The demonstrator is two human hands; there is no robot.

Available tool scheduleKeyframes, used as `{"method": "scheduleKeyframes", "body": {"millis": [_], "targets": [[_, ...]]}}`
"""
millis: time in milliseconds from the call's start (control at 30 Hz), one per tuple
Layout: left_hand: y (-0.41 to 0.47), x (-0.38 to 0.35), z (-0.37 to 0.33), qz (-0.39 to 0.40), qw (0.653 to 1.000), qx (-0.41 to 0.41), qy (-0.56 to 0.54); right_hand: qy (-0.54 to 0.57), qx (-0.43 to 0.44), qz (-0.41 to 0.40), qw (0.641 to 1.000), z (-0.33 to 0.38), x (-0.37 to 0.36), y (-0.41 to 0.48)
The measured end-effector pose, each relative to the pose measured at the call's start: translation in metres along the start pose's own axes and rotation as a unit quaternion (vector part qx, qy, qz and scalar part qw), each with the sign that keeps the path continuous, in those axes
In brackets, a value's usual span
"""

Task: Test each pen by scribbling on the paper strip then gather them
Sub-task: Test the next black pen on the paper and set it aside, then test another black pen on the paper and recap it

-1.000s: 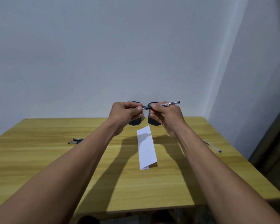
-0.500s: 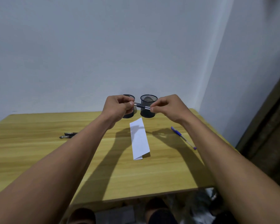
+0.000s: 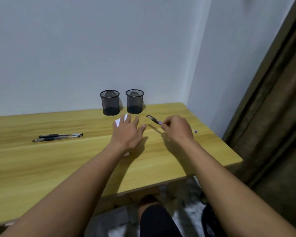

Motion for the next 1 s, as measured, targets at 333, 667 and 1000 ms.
{"method": "scheduleKeyframes", "body": {"millis": [333,667,1000], "targets": [[-0.005,-0.067,0.000,0.155,0.983,0.030,0.097,-0.126,-0.031,-0.058,0.990,-0.020,-0.039,-0.015],[-0.001,-0.069,0.000,0.185,0.978,0.035,0.087,-0.127,-0.024,-0.073,0.989,-0.016,-0.039,-0.013],[0.001,-0.024,0.002,0.044,0.999,0.013,-0.011,-0.092,0.025,-0.078,0.992,0.008,-0.016,-0.017]]}}
Point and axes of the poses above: each hand's wrist, its own y-axis towards the middle knuckle, its own x-axis out of the back of the hand, z = x × y, the point moved 8 cm from there along y, towards the middle knuckle, and after that the axes turned 5 degrees about z, right-handed, at the moved point
